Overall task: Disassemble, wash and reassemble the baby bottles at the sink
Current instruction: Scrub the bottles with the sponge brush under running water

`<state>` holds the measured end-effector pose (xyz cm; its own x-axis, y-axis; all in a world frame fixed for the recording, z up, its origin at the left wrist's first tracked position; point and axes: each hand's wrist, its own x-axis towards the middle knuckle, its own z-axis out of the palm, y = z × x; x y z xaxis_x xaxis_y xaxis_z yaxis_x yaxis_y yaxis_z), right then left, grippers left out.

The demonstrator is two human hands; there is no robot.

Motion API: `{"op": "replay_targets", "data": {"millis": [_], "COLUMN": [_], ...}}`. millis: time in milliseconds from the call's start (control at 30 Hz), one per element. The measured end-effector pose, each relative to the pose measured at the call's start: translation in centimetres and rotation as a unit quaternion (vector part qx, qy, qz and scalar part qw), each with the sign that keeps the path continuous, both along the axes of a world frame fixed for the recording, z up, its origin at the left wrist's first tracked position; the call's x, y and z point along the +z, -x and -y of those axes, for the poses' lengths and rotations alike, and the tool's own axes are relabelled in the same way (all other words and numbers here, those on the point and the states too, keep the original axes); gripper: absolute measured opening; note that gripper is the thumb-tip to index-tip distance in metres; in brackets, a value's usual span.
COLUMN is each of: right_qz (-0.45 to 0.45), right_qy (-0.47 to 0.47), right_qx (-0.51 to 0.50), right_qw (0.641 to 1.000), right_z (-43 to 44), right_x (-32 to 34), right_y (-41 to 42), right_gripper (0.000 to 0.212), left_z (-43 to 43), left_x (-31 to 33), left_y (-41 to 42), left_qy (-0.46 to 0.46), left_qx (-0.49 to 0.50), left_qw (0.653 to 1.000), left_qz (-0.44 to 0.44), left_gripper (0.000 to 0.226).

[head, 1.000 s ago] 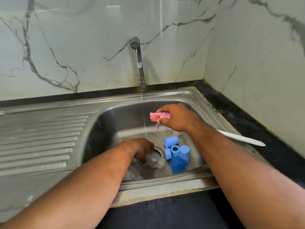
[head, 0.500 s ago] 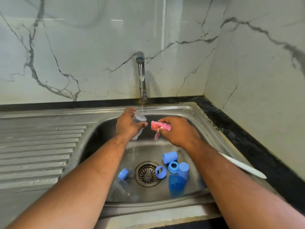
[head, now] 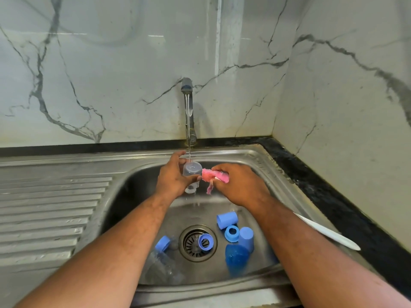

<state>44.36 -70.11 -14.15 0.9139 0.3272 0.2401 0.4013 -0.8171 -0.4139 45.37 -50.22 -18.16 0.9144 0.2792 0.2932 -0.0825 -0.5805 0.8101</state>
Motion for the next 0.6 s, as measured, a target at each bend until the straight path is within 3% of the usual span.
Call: {"op": "replay_targets", "data": {"millis": [133,233,333,400,467,600], "right_qz": [0.011,0.031,0.075,0.113,0.138,0.151], "right_qy": [0.007,0.009,0.007,-0.010,-0.035,-0.077], "right_qx": [-0.003,-0.008,-0.006,0.002,0.013,0.042], "right_qw": [1.000,0.999,0.997,0.994,0.990,0.985], "right_z": [0.0,0.1,0.4,0.5,0.6,0.3], "right_x": [0.1,0.5,1.3,2.0,2.5,3.0], "right_y": [0.1,0.3,0.8,1.3,1.9,2.9], "right_gripper": [0.041,0.043,0.043,0.039,0.036,0.036], "left_z": [0.0,-0.4,-1.0,-1.2,-1.4,-2.0], "left_x": [0.1,0.2,1.1,2.9,5.1,6.6], "left_y": [0.1,0.4,1.7,3.2,5.1,8.8], "left_qy": [0.017,0.063,0.199,0.329,0.399,0.371], "left_qx": [-0.004,-0.009,-0.032,-0.030,-0.031,-0.030], "left_qw": [1.000,0.998,0.979,0.944,0.916,0.928], "left_qz": [0.012,0.010,0.003,0.011,0.009,-0.009], "left_gripper": [0.092,0.069,0.046,0.043,0.033,0.032]}}
